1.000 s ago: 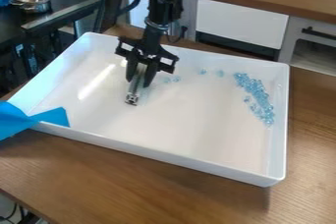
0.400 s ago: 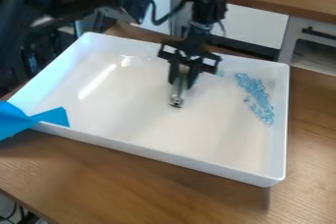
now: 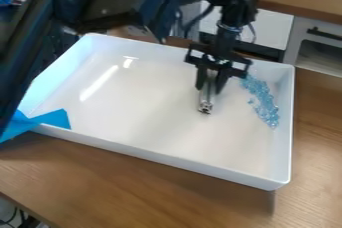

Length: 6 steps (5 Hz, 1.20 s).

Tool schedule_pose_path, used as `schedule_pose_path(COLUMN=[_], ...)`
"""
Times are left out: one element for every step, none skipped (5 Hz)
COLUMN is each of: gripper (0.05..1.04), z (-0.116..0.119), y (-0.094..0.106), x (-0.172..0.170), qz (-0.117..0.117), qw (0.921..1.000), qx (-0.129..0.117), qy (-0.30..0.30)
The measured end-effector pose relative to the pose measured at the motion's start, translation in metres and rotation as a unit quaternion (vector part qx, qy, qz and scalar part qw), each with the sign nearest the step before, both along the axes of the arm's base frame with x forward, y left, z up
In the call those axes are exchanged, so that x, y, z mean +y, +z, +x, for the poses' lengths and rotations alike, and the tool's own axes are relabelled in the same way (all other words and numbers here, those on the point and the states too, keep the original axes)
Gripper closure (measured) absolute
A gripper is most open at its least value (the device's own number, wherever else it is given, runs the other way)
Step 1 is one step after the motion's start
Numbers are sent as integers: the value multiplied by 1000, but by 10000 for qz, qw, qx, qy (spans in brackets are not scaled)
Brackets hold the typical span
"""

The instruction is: Sweep into pile

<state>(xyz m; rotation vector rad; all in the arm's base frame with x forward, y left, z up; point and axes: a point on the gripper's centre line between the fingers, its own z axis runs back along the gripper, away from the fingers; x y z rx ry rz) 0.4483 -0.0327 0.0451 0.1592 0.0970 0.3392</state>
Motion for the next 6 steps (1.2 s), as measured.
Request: schedule_pose_path(gripper=[704,704,704,704,704,704], z=[5,11,15,8,-8,-28], y=[1,4,17,12,54,82], x=[-31,-50,-60,-55,-15,52], qz=[-63,-176,-287,-426,-674,-764], qw=[9996,9992,9987,9978,9964,9961], qx=[-96,-105,-194,-69,-257,-347], qy=[-260,-338,-379,-497,-444,-261])
